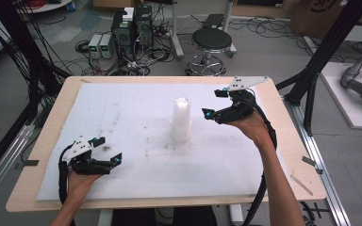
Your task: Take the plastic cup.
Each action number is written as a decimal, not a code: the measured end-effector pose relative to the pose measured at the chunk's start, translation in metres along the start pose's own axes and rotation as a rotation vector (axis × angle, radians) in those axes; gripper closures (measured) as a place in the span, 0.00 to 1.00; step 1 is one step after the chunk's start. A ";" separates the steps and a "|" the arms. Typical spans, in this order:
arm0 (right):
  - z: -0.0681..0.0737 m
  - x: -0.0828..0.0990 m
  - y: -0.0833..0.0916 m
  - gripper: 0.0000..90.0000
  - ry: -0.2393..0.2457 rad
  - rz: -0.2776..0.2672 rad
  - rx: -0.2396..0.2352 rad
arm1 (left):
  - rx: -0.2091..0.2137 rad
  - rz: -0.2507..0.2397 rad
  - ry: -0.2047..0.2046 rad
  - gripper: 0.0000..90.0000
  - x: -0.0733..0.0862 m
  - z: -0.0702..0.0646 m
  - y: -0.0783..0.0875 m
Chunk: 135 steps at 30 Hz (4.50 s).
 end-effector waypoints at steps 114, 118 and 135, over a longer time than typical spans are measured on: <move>0.005 -0.065 -0.062 0.43 0.090 0.057 -0.278 | 0.002 0.022 0.017 0.02 0.001 0.001 -0.003; 0.006 -0.084 -0.050 0.44 0.115 0.042 -0.256 | 0.002 0.026 0.014 0.02 0.001 0.001 -0.003; 0.026 -0.088 -0.027 0.45 0.131 0.022 -0.284 | 0.005 0.029 0.018 0.02 0.001 0.001 -0.003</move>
Point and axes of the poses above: each handheld gripper's, and its own axes: y roughly backward along the jaws, x roughly out of its underside, z roughly to its left, the point moved 8 cm from there along -y, roughly forward along the jaws, and after that the axes turned 8 degrees about -x, right-handed, at the moved point
